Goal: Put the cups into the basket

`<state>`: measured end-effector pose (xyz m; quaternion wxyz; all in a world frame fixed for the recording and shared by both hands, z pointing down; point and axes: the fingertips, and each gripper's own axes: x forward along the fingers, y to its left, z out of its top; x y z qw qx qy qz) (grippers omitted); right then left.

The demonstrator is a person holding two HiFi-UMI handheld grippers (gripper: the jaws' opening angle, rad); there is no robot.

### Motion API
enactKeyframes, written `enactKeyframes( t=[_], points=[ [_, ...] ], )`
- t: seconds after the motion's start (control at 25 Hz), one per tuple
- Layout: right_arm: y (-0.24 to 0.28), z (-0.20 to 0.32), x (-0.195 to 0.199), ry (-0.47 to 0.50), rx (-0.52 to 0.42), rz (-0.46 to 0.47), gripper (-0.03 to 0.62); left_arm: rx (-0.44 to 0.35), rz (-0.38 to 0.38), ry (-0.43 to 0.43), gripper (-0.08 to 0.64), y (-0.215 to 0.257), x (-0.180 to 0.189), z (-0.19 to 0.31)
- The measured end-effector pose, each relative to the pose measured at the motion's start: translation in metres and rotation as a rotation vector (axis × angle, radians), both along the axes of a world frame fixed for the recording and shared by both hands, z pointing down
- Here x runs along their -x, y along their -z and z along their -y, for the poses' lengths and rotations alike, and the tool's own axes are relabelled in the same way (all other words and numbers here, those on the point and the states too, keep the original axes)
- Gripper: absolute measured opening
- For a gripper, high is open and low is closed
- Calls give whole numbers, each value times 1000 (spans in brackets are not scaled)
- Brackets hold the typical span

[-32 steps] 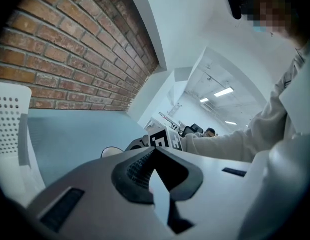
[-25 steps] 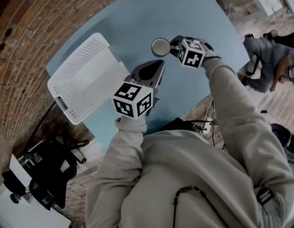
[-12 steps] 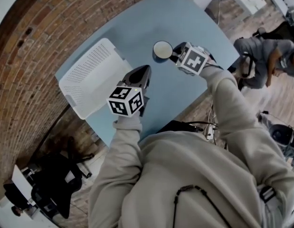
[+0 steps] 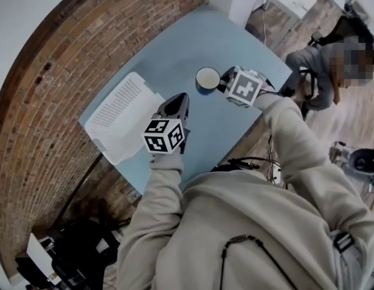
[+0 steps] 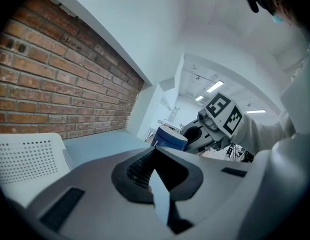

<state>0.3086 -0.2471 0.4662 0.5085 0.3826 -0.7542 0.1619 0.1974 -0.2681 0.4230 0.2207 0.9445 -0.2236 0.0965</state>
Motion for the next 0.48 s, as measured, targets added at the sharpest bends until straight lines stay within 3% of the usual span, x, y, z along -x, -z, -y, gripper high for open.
enactKeyframes(
  t=[0.28,0.48],
  points=[
    [1,-6,2,-8,35,8,57,-5,7,30,-5,3,1,3],
    [3,2,24,75,28,-8,57,-22,17,122,-5,5,32,14]
  ],
)
